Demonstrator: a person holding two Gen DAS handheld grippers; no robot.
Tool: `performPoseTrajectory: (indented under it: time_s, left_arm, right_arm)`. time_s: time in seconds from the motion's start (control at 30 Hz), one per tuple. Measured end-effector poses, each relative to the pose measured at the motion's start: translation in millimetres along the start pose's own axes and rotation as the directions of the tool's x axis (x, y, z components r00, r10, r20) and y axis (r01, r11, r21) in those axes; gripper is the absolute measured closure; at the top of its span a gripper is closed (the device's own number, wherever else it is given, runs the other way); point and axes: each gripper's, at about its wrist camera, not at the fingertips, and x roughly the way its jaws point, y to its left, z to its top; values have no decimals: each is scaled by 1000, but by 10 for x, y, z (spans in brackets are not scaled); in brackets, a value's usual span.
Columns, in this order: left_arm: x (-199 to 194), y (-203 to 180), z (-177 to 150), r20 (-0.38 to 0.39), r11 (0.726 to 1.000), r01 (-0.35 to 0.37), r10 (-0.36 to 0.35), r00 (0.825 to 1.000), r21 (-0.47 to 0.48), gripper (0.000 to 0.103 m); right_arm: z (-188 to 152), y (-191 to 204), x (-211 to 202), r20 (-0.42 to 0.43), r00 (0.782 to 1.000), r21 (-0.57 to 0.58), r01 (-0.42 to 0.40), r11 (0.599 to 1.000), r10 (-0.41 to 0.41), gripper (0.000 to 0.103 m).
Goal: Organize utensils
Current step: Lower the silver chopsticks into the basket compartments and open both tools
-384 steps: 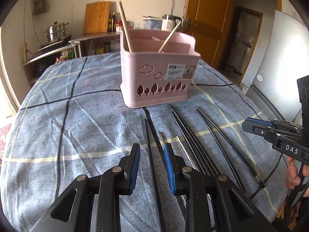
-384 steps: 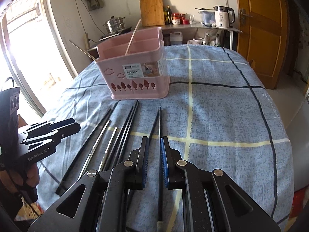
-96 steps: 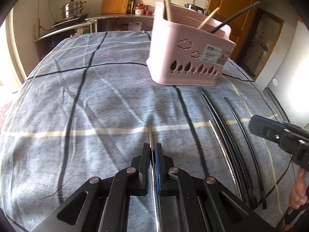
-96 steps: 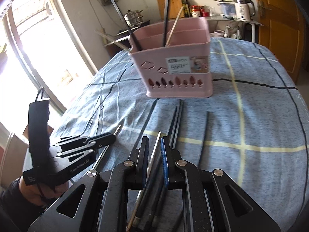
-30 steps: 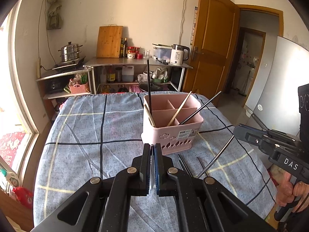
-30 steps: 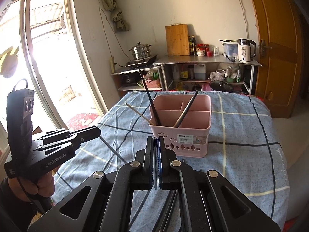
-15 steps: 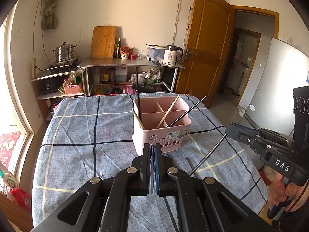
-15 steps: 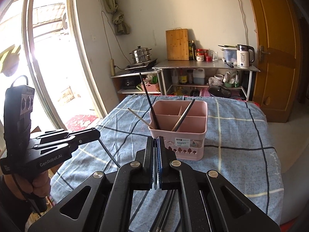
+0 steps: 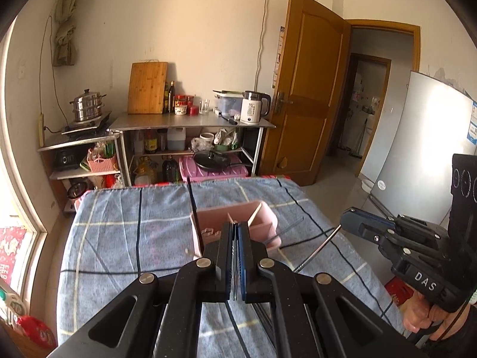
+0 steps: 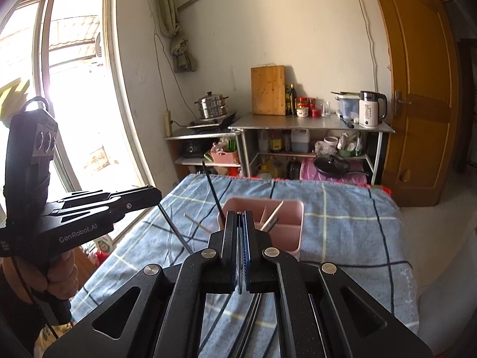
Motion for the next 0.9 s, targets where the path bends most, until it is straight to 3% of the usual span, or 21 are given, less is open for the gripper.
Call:
performPoseTrajectory:
  time_s: [0.33,0.9]
  left_arm:
    - [254,107,433,13,1000,-27,27,1000,-12,100]
    - [968,321,314,-60,999,-46,44,997,-23,100]
  right_arm:
    - [403,-75,136,59,998,15,5,1000,-6,100]
    - [358,-256,782,-12,1000,49,11,999,-10,100]
